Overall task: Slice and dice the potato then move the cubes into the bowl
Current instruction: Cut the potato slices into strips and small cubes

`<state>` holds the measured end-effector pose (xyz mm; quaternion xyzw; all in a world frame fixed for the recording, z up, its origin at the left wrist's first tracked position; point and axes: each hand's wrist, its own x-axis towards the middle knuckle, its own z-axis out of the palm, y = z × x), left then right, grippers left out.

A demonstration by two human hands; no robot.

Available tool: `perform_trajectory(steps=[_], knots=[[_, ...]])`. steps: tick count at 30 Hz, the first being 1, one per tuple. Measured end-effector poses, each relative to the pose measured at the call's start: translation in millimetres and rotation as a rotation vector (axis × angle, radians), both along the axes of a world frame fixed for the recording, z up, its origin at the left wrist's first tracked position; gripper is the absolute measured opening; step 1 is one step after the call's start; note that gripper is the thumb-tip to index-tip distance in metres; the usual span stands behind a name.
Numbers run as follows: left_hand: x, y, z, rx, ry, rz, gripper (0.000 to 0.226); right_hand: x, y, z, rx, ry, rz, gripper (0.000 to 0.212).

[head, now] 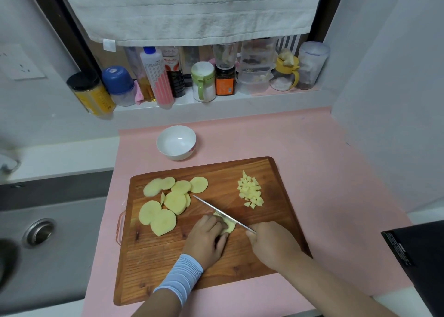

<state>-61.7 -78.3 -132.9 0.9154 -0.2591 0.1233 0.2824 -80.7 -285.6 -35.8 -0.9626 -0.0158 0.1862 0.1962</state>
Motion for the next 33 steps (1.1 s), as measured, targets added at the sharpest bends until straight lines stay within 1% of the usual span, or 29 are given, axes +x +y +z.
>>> perform_trajectory(steps=[4, 9, 14, 25, 28, 33], knots=[[-3.4, -0.6, -0.1, 0.058, -0.074, 0.013, 0.009, -4.5, 0.0, 0.1, 0.006, -0.047, 0.033, 0.035], [-2.5, -0.6, 2.6, 0.027, -0.063, 0.023, 0.009, -9.3, -0.7, 5.7, -0.02, -0.089, 0.051, 0.035], [-2.7, 0.2, 1.1, 0.008, -0.043, 0.025, 0.011, -22.5, -5.7, 13.4, -0.016, -0.121, 0.084, 0.03], [-2.5, 0.6, 3.9, -0.031, -0.03, 0.019, 0.011, -19.7, -17.3, 16.8, -0.036, -0.019, 0.057, 0.035], [-2.5, 0.7, 4.3, -0.037, -0.015, 0.022, 0.01, -12.5, -10.9, 13.8, -0.024, 0.033, 0.047, 0.033], [-3.0, 0.1, 4.9, -0.036, -0.013, 0.023, 0.011, 1.2, 0.0, 7.5, -0.013, 0.061, -0.003, 0.029]])
